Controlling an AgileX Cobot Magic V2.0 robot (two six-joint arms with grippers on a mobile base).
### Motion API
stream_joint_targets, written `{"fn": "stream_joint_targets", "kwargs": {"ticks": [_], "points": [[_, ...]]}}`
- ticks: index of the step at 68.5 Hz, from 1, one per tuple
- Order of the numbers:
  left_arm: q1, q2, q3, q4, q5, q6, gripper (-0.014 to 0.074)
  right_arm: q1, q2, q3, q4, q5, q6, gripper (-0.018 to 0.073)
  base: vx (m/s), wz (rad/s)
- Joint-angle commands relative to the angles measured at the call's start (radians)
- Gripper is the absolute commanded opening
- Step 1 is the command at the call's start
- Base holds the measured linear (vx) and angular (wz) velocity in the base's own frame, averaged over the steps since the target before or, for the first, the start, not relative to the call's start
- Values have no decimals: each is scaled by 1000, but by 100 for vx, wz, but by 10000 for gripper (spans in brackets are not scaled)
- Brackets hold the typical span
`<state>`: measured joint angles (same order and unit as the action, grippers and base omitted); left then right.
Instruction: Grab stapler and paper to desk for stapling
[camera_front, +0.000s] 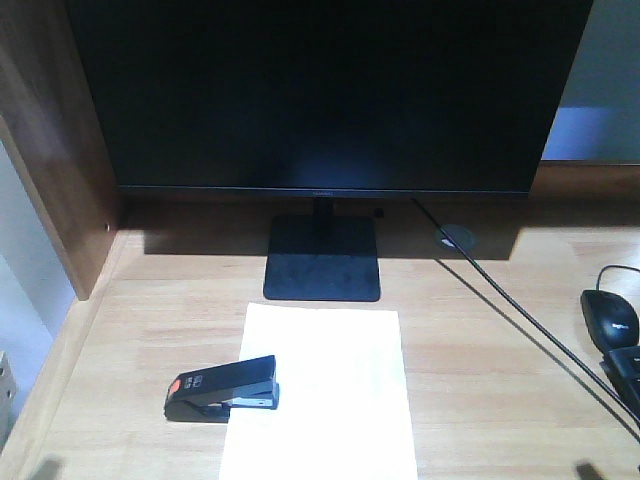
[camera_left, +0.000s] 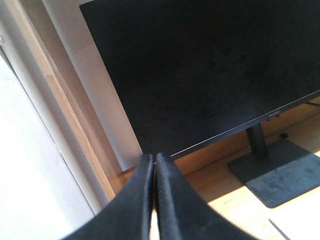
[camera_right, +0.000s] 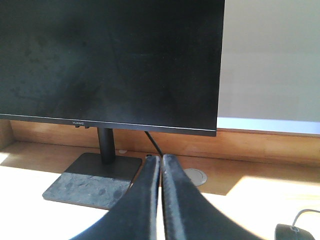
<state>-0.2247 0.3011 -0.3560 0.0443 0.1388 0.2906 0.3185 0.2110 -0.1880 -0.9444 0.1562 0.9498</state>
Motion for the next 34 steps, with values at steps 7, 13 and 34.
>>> {"fn": "stream_joint_targets", "kwargs": {"ticks": [7, 13, 34], "points": [[-3, 10, -24, -11, -71, -12, -6, 1, 8, -25, -22, -38, -10, -10, 0, 0], [-3, 10, -24, -11, -71, -12, -6, 1, 8, -25, -22, -38, -10, -10, 0, 0], [-3, 10, -24, -11, -71, -12, -6, 1, 8, -25, -22, -38, -10, -10, 0, 0]]}}
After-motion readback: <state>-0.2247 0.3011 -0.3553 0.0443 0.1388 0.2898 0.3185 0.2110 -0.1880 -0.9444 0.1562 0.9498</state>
